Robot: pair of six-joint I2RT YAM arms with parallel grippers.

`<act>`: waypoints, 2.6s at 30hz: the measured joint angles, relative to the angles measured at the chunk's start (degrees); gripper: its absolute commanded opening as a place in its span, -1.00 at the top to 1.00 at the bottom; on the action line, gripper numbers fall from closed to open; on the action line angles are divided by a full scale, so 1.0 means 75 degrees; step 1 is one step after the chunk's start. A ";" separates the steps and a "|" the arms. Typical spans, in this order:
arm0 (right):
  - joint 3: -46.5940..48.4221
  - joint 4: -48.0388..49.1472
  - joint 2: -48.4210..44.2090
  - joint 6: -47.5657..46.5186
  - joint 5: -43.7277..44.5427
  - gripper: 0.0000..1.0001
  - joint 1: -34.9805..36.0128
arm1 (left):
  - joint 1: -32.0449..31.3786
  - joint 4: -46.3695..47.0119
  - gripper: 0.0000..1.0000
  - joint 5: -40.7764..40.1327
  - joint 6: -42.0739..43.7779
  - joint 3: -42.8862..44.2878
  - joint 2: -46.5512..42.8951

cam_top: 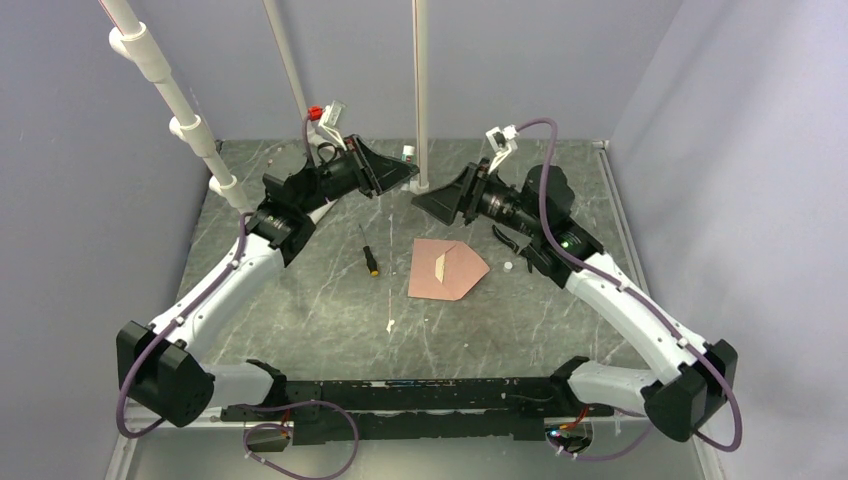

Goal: Place the letter into the envelope and seal it

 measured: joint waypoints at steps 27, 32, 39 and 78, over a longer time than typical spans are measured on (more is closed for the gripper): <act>0.1754 -0.0638 0.1836 0.0303 0.0513 1.00 0.0437 | 0.0093 0.0017 0.72 -0.0545 -0.0294 -0.0067 0.0044; 0.1751 -0.0813 0.1772 -0.0236 0.0064 1.00 0.0344 | 0.0096 -0.0790 0.54 -0.0157 0.0134 0.0321 0.0047; 0.1865 -0.1492 0.1428 -0.1649 -0.1105 1.00 -0.0006 | 0.0055 -0.1947 0.35 0.0930 0.0860 0.1172 0.0256; 0.1437 -0.1571 0.1148 -0.0635 -0.0434 -0.42 -0.0134 | 0.0050 -0.1107 0.95 0.0653 0.0475 0.0705 0.0114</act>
